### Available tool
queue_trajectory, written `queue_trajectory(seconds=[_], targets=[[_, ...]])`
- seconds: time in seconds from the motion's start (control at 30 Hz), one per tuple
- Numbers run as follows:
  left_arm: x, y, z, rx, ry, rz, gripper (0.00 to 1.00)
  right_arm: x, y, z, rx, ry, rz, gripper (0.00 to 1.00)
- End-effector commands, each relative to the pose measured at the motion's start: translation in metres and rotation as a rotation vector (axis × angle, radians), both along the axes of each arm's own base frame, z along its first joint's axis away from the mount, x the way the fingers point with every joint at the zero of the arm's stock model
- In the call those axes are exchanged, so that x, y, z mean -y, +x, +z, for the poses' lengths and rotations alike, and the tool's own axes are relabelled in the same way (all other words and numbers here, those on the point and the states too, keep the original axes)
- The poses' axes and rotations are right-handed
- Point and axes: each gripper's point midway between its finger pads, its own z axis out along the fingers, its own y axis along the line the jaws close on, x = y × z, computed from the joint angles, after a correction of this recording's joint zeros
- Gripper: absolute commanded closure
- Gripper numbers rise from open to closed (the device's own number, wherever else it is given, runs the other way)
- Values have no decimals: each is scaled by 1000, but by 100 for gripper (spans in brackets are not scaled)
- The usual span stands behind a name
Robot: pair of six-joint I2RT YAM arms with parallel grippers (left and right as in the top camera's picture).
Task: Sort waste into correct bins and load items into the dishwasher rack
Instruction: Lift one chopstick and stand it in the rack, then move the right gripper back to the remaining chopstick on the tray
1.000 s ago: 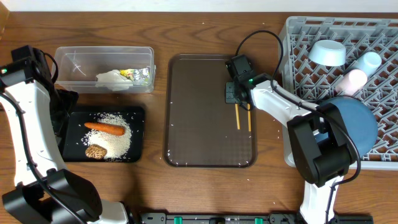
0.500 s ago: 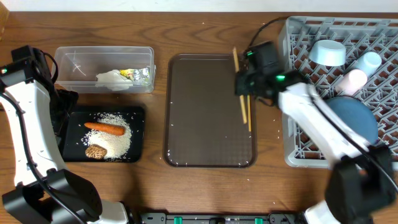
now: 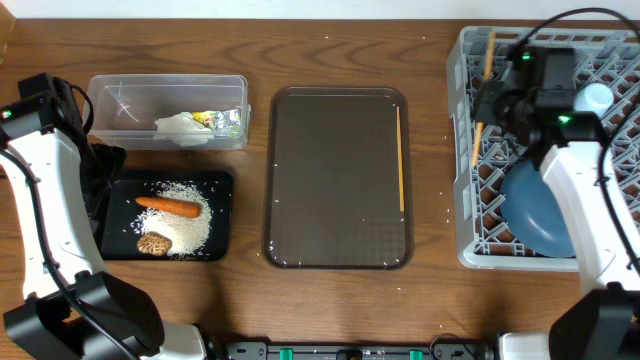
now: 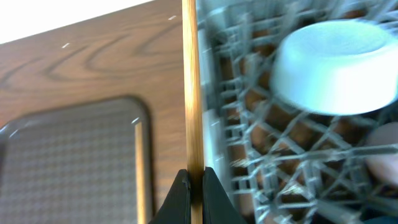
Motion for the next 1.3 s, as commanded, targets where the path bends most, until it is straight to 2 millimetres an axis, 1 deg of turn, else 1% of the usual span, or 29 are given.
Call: queue_trajectory(seconds=[0.0,0.13,0.27,0.43,0.5,0.53,0.57,0.6,0.63,0.67,0.7,0.73,0.83,0.9,1.0,1.07,1.13,1.2,1.27], targets=[[-1,-2,2,0,5,16,2,18,10,-19,-23,-37,-6,99],[-1,-2,2,0,5,16,2,27,26,-38,-20,-46,-6,99],[-1,-2,2,0,5,16,2,27,42,-58,-15,-54,4,99],[-1,-2,2,1,5,16,2,27,47,-72,-31,-54,4,99],[-1,-2,2,0,5,16,2,27,46,-73,-34,-62,14,97],[-1,-2,2,0,5,16,2,27,46,-73,-33,-65,17,94],[-1,-2,2,0,5,16,2,27,46,-73,-32,-65,18,87],[-1,-2,2,1,5,16,2,27,47,-73,-31,-65,18,73],[-1,-2,2,0,5,16,2,27,46,-73,-32,-65,18,52],[-1,-2,2,1,5,16,2,27,46,-73,-33,-65,17,36],[-1,-2,2,0,5,16,2,27,46,-73,-34,-64,18,24],[-1,-2,2,0,5,16,2,26,45,-72,-34,-59,22,18],[-1,-2,2,0,5,16,2,19,42,-65,-30,-31,48,15],[-1,-2,2,0,5,16,2,6,38,-54,-13,7,90,14],[-1,-2,2,0,5,16,2,-18,31,-29,30,65,168,15],[-1,-2,2,0,5,16,2,-40,24,-11,59,101,233,15],[-1,-2,2,0,5,16,2,-61,15,1,74,123,291,15],[-1,-2,2,1,5,16,2,-86,6,6,68,131,341,16],[-1,-2,2,0,5,16,2,-108,-1,3,47,126,375,16]])
